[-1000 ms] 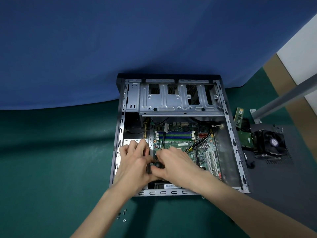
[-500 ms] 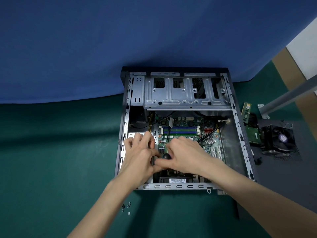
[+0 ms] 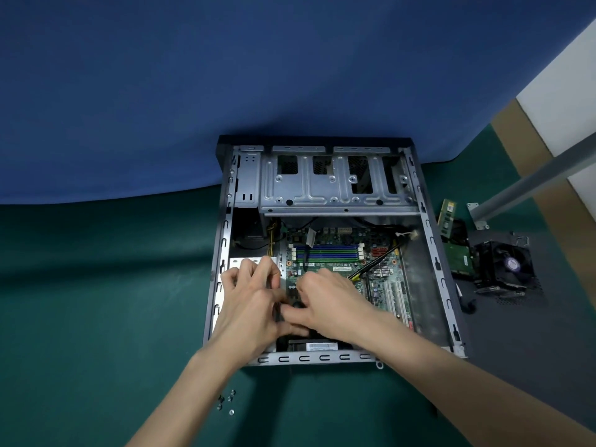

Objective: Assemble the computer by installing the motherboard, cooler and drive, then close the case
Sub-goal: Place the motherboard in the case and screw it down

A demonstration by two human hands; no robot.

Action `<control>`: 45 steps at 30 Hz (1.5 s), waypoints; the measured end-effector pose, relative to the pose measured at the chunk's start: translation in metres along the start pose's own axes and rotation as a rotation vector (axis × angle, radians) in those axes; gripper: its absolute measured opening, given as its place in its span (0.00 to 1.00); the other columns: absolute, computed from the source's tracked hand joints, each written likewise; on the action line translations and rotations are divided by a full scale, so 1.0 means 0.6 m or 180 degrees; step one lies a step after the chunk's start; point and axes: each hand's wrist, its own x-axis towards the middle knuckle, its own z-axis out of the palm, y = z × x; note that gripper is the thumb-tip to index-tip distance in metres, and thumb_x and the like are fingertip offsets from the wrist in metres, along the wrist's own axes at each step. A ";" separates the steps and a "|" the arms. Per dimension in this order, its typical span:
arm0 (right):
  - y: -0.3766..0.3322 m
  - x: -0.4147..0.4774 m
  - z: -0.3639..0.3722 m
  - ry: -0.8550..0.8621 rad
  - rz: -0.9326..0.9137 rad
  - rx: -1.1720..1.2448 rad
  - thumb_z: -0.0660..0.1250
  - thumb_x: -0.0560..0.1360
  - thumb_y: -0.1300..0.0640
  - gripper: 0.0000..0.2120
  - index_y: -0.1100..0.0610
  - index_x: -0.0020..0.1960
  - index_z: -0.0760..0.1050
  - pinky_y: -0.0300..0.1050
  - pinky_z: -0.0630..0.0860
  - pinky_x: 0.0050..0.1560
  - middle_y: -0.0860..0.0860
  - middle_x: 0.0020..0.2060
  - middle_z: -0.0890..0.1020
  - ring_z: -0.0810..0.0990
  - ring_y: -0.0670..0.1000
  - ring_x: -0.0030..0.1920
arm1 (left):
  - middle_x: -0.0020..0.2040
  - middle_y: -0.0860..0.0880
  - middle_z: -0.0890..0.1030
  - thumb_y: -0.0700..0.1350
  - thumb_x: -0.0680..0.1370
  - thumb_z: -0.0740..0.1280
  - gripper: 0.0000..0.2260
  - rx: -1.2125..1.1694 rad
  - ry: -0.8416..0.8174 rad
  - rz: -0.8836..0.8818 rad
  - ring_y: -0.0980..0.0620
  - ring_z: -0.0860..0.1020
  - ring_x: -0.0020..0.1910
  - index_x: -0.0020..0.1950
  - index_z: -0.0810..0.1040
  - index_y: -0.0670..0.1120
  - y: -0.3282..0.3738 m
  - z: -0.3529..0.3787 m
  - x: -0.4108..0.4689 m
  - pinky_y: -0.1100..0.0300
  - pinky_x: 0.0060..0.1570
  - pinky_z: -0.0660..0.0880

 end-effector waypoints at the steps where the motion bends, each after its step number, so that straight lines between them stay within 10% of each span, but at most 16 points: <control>1: 0.000 0.000 -0.001 -0.0010 0.0047 -0.0068 0.65 0.73 0.43 0.22 0.54 0.28 0.61 0.46 0.63 0.34 0.50 0.27 0.67 0.66 0.51 0.29 | 0.43 0.55 0.63 0.71 0.61 0.69 0.21 0.0027 -0.0039 -0.0001 0.51 0.63 0.44 0.34 0.81 0.54 0.000 -0.001 0.001 0.57 0.44 0.52; 5: 0.000 -0.006 -0.007 0.0010 -0.0024 -0.0115 0.66 0.71 0.42 0.20 0.52 0.32 0.62 0.46 0.63 0.35 0.48 0.28 0.67 0.68 0.53 0.31 | 0.44 0.55 0.61 0.59 0.61 0.75 0.11 0.0145 -0.0036 0.0014 0.51 0.62 0.44 0.34 0.80 0.54 -0.002 0.001 0.000 0.56 0.45 0.53; 10: -0.006 -0.004 -0.008 -0.0124 0.0016 -0.0014 0.65 0.73 0.45 0.20 0.53 0.30 0.61 0.48 0.63 0.39 0.50 0.30 0.66 0.69 0.56 0.37 | 0.43 0.55 0.62 0.71 0.61 0.70 0.20 0.0020 -0.0073 -0.0043 0.52 0.63 0.44 0.34 0.80 0.55 0.001 -0.004 0.000 0.56 0.44 0.53; 34: -0.014 -0.017 -0.022 -0.0282 0.0008 0.0099 0.68 0.73 0.49 0.19 0.54 0.32 0.62 0.44 0.59 0.28 0.49 0.31 0.67 0.68 0.54 0.33 | 0.42 0.57 0.61 0.61 0.58 0.74 0.12 -0.0024 -0.0017 -0.0038 0.52 0.64 0.42 0.33 0.80 0.55 0.006 -0.004 -0.001 0.57 0.43 0.52; 40: -0.011 -0.019 -0.018 -0.0173 0.0092 -0.0020 0.65 0.74 0.43 0.20 0.55 0.33 0.64 0.47 0.64 0.39 0.50 0.31 0.67 0.69 0.56 0.37 | 0.43 0.57 0.61 0.56 0.57 0.76 0.10 0.0007 -0.0153 -0.0051 0.52 0.63 0.44 0.31 0.79 0.54 0.001 -0.004 0.000 0.58 0.43 0.51; 45: -0.012 -0.016 -0.014 -0.0179 0.0137 0.0278 0.67 0.73 0.49 0.18 0.57 0.32 0.64 0.46 0.60 0.30 0.50 0.31 0.66 0.68 0.54 0.34 | 0.43 0.57 0.61 0.71 0.58 0.69 0.19 -0.0048 -0.0050 -0.0067 0.53 0.63 0.43 0.33 0.80 0.57 0.002 -0.003 0.000 0.57 0.44 0.52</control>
